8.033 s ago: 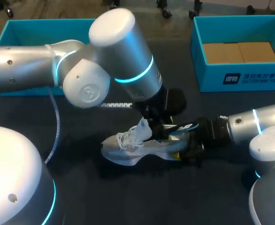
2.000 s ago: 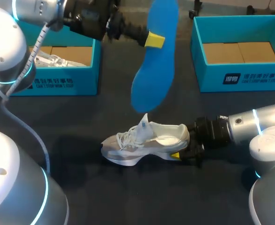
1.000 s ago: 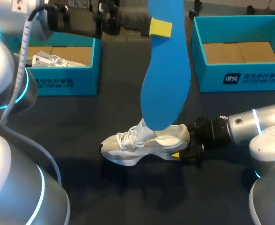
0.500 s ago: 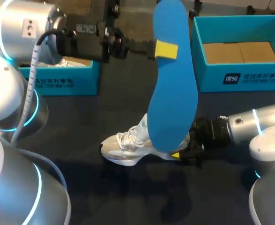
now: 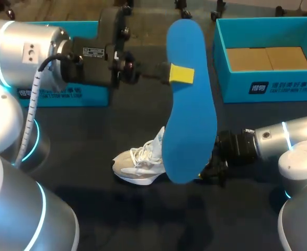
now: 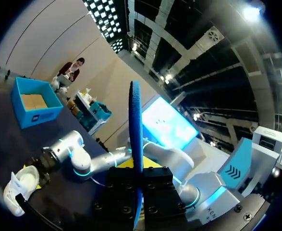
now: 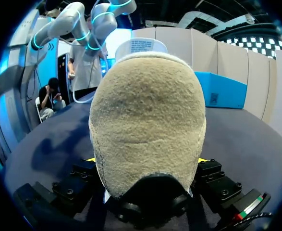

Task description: Take the shoe out of the shoebox, open the shoe tongue, remove and reinsert the insole, then place the shoe into the shoebox

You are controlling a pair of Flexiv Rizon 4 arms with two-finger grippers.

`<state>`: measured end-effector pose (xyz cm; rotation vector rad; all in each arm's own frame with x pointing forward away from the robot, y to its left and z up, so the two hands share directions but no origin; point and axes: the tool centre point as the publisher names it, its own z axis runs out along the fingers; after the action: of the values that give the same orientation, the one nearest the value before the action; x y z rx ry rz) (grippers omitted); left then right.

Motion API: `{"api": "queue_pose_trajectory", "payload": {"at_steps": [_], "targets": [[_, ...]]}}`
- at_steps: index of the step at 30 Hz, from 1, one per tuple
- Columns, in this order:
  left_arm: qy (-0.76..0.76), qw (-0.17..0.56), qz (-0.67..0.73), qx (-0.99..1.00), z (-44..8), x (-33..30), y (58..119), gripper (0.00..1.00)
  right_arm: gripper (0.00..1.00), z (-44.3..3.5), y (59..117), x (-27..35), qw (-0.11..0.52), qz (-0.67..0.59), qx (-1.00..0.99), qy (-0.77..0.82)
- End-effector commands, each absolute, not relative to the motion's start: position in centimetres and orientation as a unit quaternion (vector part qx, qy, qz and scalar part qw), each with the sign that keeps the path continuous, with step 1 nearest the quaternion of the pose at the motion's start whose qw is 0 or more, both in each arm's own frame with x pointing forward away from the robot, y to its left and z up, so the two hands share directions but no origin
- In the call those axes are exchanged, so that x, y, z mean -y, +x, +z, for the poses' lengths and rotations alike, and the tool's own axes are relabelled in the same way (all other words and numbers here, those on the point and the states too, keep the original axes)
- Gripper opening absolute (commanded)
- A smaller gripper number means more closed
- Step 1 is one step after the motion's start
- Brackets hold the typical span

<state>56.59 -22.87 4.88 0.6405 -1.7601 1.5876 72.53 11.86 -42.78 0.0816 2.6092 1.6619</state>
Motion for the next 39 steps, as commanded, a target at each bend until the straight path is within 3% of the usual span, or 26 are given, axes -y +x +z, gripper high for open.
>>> {"api": "queue_pose_trajectory", "payload": {"at_steps": [1,20,21,22,39], "targets": [[0.251,0.333,0.62,0.665,4.4,22.6,56.1,0.0,0.0,-43.1,72.5,-12.1,0.024,0.535,-0.844,0.027],[0.251,0.333,0.62,0.665,4.4,22.6,56.1,0.0,0.01,-43.1,72.5,-12.1,0.024,0.535,-0.844,0.027],[0.251,0.333,0.62,0.665,4.4,22.6,56.1,0.0,0.43,-43.1,72.5,-12.1,0.024,0.535,-0.844,0.027],[0.251,0.333,0.62,0.665,4.4,22.6,56.1,0.0,1.0,-43.1,72.5,-12.1,0.024,0.535,-0.844,0.027],[0.251,0.333,0.62,0.665,4.4,22.6,56.1,0.0,1.0,-41.6,74.1,-11.6,0.038,0.448,-0.892,0.044]]}}
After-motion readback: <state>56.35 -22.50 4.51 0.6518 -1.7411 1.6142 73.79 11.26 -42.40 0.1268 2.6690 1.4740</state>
